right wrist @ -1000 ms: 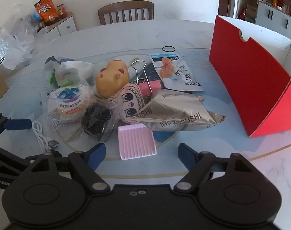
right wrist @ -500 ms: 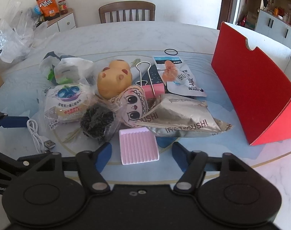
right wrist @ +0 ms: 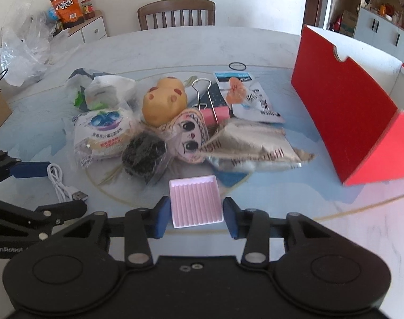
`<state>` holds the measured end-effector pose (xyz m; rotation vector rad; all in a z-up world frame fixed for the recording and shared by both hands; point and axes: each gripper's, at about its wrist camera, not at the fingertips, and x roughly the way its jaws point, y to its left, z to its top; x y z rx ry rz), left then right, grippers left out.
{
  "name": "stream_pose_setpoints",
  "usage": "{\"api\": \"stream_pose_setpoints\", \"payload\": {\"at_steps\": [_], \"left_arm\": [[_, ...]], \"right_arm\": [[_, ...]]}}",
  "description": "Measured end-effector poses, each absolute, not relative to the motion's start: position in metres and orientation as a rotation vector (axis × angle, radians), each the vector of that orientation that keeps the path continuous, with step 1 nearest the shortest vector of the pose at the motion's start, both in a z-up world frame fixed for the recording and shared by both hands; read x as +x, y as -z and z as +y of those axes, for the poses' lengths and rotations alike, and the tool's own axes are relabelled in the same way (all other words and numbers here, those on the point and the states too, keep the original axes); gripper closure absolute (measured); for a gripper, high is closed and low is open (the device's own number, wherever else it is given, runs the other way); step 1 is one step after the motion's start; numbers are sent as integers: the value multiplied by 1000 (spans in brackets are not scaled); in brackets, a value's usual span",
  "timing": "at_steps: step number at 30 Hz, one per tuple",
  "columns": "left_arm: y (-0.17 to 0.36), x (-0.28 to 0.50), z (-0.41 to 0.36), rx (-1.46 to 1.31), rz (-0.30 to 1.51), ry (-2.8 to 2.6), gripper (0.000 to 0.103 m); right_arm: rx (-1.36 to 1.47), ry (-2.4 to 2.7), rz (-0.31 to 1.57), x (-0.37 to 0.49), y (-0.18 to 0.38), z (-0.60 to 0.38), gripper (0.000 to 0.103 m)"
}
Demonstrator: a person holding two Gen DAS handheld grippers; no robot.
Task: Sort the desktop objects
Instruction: 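Grasp the white USB cable with the left gripper while right carries pink comb to box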
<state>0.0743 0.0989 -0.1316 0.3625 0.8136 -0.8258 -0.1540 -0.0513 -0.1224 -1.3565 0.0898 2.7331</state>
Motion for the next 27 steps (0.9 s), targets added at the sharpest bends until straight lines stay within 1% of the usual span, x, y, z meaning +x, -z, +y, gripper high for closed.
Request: {"api": "stream_pose_setpoints", "payload": {"at_steps": [6, 13, 18, 27], "left_arm": [[128, 69, 103, 358, 853, 928, 26], [114, 61, 104, 332, 880, 974, 26], [97, 52, 97, 332, 867, 1035, 26], [65, 28, 65, 360, 808, 1117, 26]], "right_arm": [[-1372, -2703, 170, -135, 117, -50, 61], [-1325, -2677, 236, -115, 98, -46, 61], [-1301, -2674, 268, -102, 83, -39, 61], [-1238, -2743, 262, -90, 53, -10, 61]]}}
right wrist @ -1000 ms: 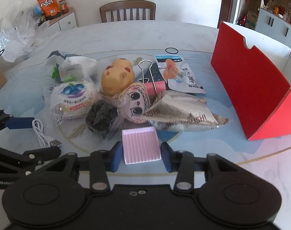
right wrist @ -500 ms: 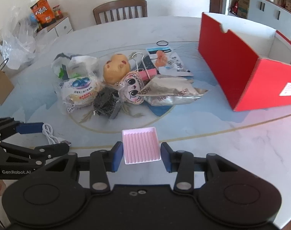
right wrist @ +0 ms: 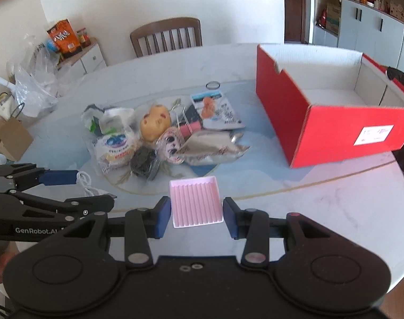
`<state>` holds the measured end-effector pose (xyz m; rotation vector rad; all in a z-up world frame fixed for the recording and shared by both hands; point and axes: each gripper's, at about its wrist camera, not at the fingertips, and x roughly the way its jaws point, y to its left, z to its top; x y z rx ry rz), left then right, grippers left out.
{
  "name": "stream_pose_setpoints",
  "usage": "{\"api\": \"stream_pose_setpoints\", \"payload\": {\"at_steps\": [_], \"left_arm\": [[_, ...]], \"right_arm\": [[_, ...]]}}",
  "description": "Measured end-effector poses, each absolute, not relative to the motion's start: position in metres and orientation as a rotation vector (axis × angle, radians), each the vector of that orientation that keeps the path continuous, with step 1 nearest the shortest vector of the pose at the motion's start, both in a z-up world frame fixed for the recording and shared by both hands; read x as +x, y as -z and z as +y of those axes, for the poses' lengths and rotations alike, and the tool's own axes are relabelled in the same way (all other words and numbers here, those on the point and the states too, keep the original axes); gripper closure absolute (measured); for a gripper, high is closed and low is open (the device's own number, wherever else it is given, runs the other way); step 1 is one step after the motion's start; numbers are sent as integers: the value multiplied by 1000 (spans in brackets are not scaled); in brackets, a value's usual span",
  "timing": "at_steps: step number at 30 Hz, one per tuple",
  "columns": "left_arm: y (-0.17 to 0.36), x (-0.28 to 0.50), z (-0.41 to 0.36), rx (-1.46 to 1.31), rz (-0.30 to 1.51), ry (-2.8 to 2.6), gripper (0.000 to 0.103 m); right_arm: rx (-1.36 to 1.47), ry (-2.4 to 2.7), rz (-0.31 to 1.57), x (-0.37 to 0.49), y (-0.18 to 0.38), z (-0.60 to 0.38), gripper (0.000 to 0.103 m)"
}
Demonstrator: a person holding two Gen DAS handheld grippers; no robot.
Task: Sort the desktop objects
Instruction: 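Grasp the white USB cable with the left gripper while right carries pink comb to box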
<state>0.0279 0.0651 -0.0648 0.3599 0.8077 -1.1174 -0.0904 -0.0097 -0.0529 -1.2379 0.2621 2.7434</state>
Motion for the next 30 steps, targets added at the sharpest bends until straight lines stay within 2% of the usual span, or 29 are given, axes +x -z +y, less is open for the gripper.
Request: {"api": "stream_pose_setpoints", "payload": {"at_steps": [17, 30], "left_arm": [[10, -18, -36, 332, 723, 1130, 26], [-8, -58, -104, 400, 676, 1229, 26]], "right_arm": [[-1183, -2841, 243, -106, 8, 105, 61], [-1136, -2805, 277, -99, 1, 171, 61]]}}
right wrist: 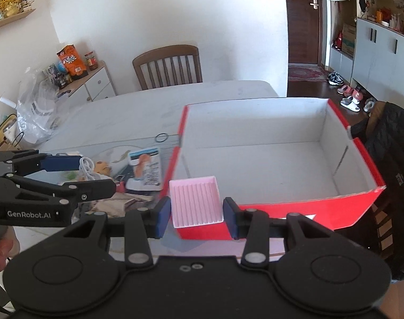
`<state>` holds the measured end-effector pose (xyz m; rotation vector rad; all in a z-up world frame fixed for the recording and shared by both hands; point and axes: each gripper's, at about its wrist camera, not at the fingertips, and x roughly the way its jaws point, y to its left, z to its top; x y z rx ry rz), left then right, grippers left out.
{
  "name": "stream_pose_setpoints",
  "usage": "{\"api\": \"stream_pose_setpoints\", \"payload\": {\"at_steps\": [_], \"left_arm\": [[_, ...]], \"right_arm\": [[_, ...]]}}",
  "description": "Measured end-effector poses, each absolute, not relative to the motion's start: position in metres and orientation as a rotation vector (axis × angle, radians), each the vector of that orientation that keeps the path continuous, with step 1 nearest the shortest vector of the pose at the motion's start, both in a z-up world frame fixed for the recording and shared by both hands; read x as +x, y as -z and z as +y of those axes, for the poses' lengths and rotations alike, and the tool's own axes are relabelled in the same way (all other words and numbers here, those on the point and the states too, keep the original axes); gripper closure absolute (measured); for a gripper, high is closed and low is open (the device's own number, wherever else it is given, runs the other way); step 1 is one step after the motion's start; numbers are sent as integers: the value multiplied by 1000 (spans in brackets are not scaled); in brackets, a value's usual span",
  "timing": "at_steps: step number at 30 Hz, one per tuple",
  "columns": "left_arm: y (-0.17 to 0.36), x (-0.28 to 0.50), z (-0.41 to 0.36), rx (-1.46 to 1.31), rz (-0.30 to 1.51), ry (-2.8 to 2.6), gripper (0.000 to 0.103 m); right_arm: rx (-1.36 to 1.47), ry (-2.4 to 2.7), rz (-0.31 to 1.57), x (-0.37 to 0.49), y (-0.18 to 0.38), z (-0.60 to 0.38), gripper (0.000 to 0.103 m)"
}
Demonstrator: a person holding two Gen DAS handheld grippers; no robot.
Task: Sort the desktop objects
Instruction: 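Grasp the white USB cable with the left gripper while right carries pink comb to box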
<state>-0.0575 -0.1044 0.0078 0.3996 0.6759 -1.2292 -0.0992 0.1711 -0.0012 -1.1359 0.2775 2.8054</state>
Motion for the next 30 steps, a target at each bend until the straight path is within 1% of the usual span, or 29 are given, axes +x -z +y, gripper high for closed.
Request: {"api": "stream_pose_setpoints", "payload": {"at_steps": [6, 11, 19, 20, 23, 28, 30], "left_arm": [[-11, -74, -140, 441, 645, 1297, 26], [-12, -81, -170, 470, 643, 1335, 26], [-1, -89, -219, 565, 630, 1429, 26], [2, -91, -224, 578, 630, 1437, 26], [10, -92, -240, 619, 638, 1464, 26], [25, -92, -266, 669, 671, 1473, 26], [31, -93, -274, 708, 658, 1491, 26]], "right_arm": [[-1133, -2777, 275, -104, 0, 202, 61], [-1138, -2749, 232, -110, 1, 224, 61], [-1187, -2718, 211, -125, 12, 257, 61], [-1057, -2451, 370, -127, 14, 260, 61], [-1047, -2370, 420, -133, 22, 273, 61], [-1042, -2261, 464, -140, 36, 287, 61], [-1051, -2225, 469, -142, 42, 293, 61]]}}
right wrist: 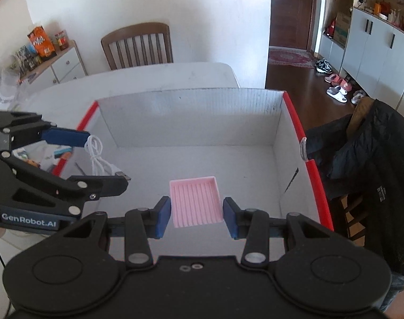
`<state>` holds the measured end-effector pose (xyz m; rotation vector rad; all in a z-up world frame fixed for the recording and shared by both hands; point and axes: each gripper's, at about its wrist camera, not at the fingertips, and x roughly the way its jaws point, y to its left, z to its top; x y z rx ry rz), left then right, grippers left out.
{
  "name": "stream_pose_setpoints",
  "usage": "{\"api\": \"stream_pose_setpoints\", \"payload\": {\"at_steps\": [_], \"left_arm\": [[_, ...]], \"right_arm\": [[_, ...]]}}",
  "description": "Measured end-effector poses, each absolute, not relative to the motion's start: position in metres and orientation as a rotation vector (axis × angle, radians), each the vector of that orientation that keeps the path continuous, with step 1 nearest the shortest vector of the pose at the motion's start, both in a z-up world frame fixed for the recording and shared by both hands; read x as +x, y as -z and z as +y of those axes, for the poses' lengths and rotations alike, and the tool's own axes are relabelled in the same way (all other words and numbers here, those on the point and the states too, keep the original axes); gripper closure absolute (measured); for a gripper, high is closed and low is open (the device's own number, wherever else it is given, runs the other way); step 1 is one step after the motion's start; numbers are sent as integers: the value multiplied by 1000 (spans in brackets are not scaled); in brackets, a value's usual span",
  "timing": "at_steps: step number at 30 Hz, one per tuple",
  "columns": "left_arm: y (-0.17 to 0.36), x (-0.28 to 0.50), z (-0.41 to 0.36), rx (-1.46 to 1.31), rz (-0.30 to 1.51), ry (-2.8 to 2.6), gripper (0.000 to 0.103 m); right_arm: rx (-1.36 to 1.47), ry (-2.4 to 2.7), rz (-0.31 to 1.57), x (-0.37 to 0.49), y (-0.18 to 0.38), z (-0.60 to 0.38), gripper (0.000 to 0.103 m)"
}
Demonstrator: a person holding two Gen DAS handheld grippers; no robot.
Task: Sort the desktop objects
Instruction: 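Grasp the white USB cable with the left gripper while right carries pink comb to box, then lower the cable and comb into the red box and open both grippers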
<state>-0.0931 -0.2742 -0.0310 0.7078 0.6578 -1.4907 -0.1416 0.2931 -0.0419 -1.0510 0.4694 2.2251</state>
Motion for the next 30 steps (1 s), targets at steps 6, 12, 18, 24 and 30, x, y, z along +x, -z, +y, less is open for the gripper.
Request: {"api": "stream_pose_setpoints", "payload": {"at_steps": [6, 12, 18, 24, 30], "left_arm": [[46, -98, -299, 815, 636, 1532, 26], [61, -102, -322, 952, 638, 1546, 26], [80, -105, -343, 1085, 726, 1541, 26], [92, -104, -349, 1158, 788, 1548, 26], [98, -100, -350, 1185, 826, 1547, 26]], "right_arm": [[-1086, -2138, 534, -142, 57, 311, 61], [-1177, -2060, 536, -148, 70, 322, 61], [-1258, -2007, 523, -161, 80, 325, 61], [-1285, -1980, 557, -166, 87, 329, 61], [-1238, -1905, 632, -165, 89, 331, 60]]}}
